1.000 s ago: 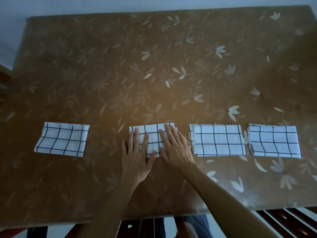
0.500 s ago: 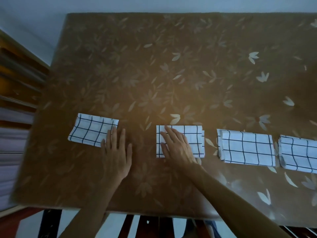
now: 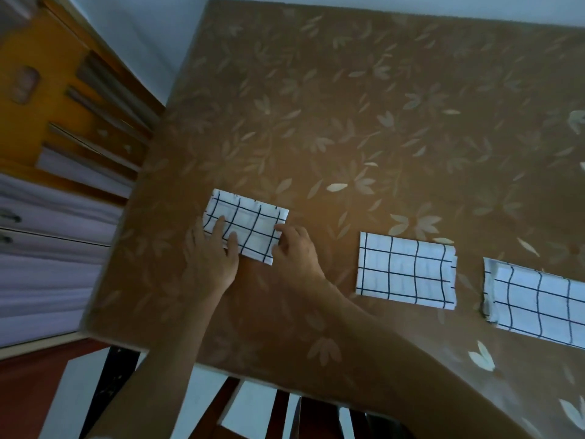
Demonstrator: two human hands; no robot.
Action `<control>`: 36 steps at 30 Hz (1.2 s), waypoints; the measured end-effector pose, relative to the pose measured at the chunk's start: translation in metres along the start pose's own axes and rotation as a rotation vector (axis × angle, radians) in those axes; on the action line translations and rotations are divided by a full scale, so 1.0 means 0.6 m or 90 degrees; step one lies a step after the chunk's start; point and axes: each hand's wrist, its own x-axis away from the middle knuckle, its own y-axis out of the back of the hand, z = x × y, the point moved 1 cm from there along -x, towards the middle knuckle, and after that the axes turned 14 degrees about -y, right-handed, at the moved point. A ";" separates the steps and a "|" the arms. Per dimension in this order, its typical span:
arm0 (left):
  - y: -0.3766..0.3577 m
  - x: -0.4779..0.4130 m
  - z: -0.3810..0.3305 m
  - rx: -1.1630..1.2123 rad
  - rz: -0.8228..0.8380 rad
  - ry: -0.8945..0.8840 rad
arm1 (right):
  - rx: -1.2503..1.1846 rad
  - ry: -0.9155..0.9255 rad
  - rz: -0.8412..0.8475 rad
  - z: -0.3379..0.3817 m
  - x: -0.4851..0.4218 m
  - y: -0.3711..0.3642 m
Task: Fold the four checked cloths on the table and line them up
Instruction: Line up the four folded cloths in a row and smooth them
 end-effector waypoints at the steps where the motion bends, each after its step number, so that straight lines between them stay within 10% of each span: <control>1: 0.000 0.004 -0.006 -0.004 -0.011 -0.011 | -0.002 -0.002 -0.005 -0.001 0.001 0.001; 14: -0.019 0.101 -0.132 -0.087 -0.053 -0.193 | 0.343 0.006 -0.281 -0.113 0.065 0.081; 23: -0.075 0.047 -0.121 -0.112 0.059 -0.365 | 0.525 0.145 -0.080 -0.139 0.008 0.038; 36: -0.059 0.041 -0.117 -0.108 0.088 -0.323 | 0.571 0.087 -0.154 -0.145 0.019 0.073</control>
